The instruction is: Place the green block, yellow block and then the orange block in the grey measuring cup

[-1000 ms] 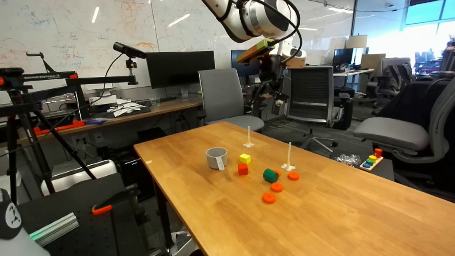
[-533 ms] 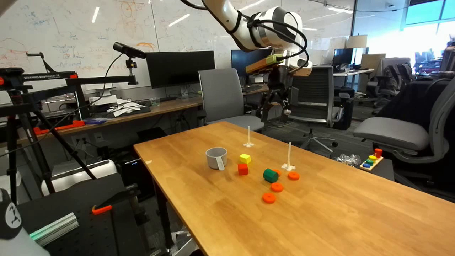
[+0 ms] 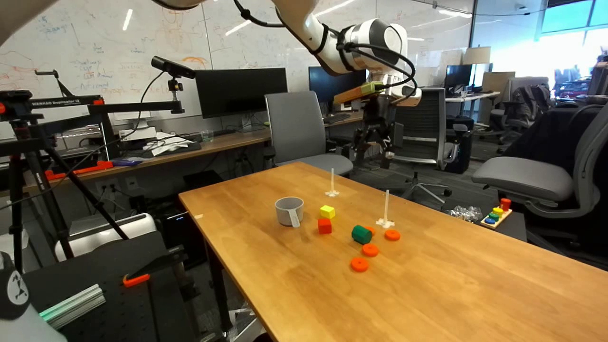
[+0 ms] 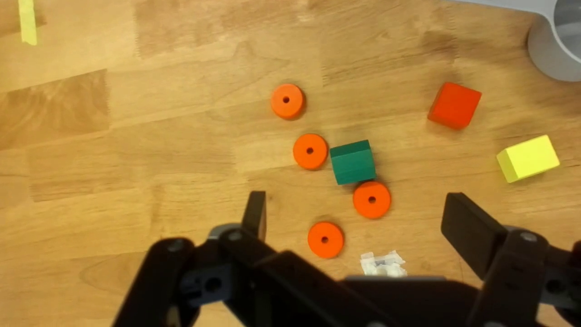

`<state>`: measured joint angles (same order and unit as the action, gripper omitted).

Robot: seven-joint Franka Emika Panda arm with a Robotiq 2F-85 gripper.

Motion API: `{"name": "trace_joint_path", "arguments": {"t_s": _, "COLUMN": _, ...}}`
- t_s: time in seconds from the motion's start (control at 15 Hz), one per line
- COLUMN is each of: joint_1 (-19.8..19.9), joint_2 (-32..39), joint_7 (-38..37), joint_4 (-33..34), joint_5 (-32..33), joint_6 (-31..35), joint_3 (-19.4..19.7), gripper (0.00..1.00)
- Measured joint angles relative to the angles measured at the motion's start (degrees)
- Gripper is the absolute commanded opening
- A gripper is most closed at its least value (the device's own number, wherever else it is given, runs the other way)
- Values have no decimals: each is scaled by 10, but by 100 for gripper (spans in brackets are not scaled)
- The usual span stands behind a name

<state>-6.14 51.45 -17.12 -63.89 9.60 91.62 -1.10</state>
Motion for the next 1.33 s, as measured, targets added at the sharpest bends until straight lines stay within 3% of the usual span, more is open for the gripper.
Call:
{"name": "trace_joint_path", "arguments": {"t_s": 0.87, "joint_1": -15, "joint_2": 80, "joint_7": 0, "joint_4": 37, "joint_5": -11, "joint_6": 0, "joint_3": 0, "gripper": 100}}
{"name": "trace_joint_path", "arguments": {"t_s": 1.33, "joint_1": -11, "joint_2": 106, "joint_7": 0, "joint_4": 42, "joint_5": -11, "joint_6": -4, "joint_3": 23, "gripper": 100}}
